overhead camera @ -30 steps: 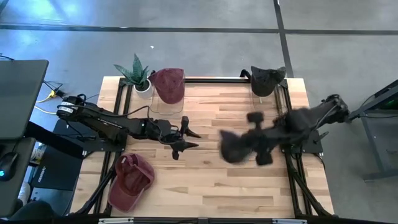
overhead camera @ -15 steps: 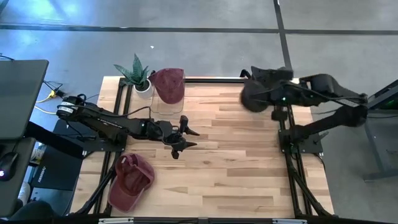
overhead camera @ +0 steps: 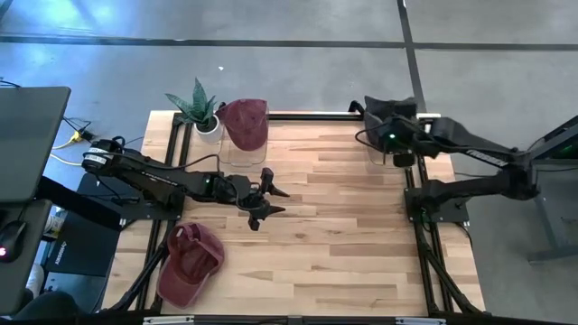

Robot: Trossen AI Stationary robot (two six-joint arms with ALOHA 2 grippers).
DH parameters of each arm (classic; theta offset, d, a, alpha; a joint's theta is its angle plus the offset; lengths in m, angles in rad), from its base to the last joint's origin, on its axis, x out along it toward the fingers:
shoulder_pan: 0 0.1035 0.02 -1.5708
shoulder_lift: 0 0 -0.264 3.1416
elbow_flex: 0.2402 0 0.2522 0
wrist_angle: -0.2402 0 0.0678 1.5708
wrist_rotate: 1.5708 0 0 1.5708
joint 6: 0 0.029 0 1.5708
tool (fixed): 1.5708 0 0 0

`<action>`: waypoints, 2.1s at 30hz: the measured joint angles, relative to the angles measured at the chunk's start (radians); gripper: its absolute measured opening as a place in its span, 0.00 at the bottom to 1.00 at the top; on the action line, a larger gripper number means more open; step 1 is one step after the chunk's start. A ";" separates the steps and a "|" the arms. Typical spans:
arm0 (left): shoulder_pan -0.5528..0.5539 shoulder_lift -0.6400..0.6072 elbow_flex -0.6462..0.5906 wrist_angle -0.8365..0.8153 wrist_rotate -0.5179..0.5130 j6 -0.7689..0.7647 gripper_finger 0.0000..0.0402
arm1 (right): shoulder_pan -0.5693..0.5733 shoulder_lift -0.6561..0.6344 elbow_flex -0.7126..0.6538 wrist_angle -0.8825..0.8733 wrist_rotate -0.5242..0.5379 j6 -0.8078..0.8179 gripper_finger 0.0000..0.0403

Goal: Pick & Place hat
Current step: Put the black cap into the right transparent bin, then put the red cap into the left transparent bin

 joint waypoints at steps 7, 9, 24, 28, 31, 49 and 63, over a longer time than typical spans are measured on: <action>0.000 0.000 0.000 -0.007 0.001 0.000 0.49 | -0.126 -0.004 -0.198 0.251 -0.057 -0.116 0.01; 0.000 0.000 0.000 -0.011 0.001 -0.001 0.49 | -0.166 -0.004 -0.233 0.290 -0.077 -0.119 0.02; 0.000 0.000 0.000 -0.024 0.002 -0.022 0.49 | -0.317 -0.004 -0.268 0.590 0.004 -0.419 0.34; 0.000 0.000 0.000 -0.034 0.003 -0.045 0.49 | -0.276 -0.009 -0.266 0.548 0.124 -0.392 0.44; 0.000 0.000 0.000 -0.037 0.002 -0.048 0.49 | -0.245 -0.020 -0.266 0.494 0.131 -0.331 0.47; -0.014 -0.062 0.228 -0.729 -0.070 -0.572 0.49 | 0.221 -0.039 -0.168 0.619 -0.225 0.593 0.48; -0.458 -0.023 0.334 -1.148 -0.024 -1.678 0.49 | 0.455 0.159 -0.562 1.935 -0.565 0.303 0.48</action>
